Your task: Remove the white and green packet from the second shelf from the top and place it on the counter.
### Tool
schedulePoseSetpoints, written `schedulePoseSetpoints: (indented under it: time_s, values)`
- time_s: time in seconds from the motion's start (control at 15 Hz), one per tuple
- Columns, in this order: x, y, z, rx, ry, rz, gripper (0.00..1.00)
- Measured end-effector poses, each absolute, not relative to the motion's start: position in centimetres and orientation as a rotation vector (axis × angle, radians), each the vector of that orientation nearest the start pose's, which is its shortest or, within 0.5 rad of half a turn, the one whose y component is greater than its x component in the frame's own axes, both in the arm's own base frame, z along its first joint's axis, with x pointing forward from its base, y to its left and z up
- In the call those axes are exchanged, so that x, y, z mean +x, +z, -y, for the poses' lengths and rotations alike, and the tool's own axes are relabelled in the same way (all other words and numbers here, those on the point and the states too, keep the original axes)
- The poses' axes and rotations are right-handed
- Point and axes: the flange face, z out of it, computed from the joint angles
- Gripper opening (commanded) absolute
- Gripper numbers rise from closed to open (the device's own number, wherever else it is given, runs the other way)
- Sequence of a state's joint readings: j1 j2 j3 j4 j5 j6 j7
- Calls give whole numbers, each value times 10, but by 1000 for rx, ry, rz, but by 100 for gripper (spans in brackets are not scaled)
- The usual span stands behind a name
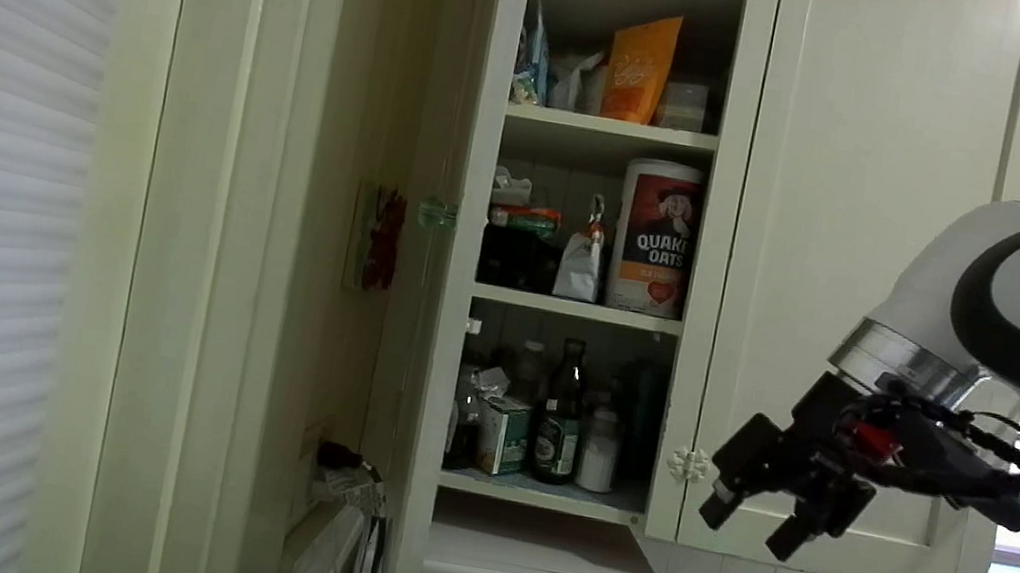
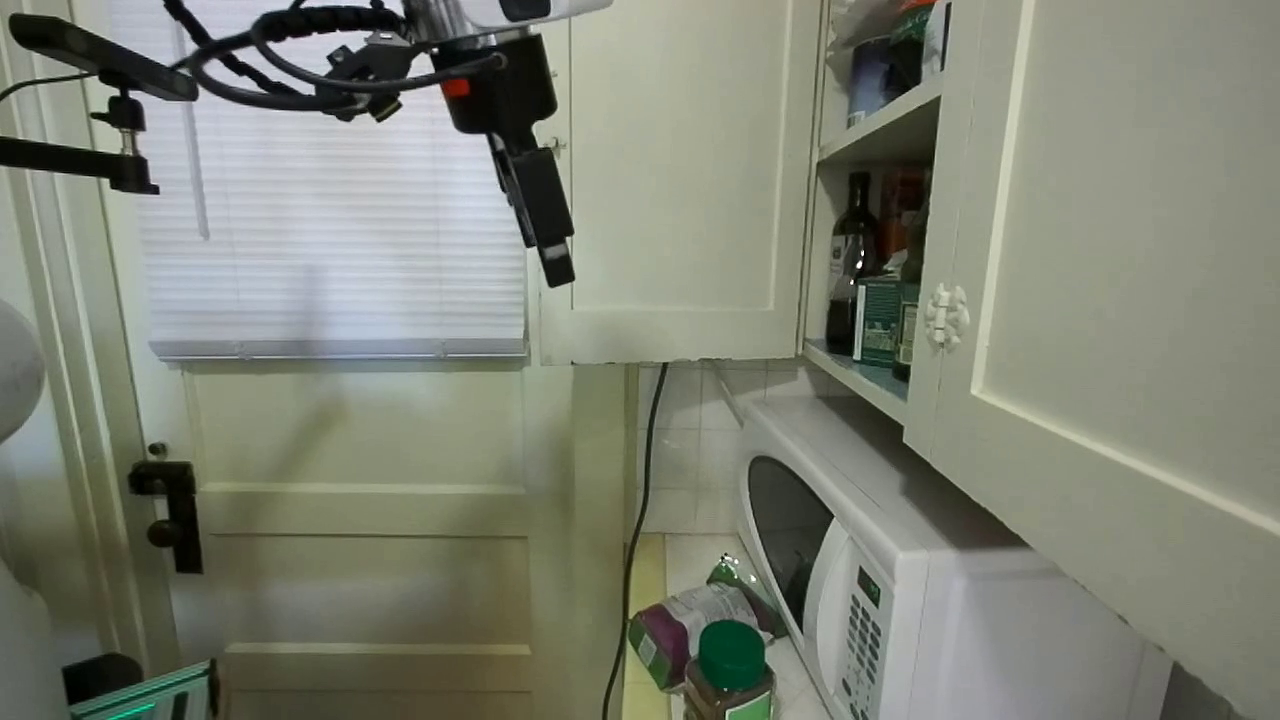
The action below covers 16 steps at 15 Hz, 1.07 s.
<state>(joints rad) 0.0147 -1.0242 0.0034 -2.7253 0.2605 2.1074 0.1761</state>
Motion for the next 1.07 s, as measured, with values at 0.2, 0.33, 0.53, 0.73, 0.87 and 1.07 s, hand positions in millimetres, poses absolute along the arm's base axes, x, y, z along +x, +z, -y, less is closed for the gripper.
schedulePoseSetpoints:
  time_s: [0.2,0.33,0.53,0.73,0.87,1.07]
  values:
    - [306,573,-21,-2710,-744,-306,100]
    - [320,600,-22,-2667,-877,-276,100]
    - [341,644,-24,-2606,-1037,-241,100]
    - [362,695,-29,-2560,-1164,-231,100]
    - [375,730,-36,-2533,-1230,-233,100]
    - [391,786,-49,-2495,-1351,-252,100]
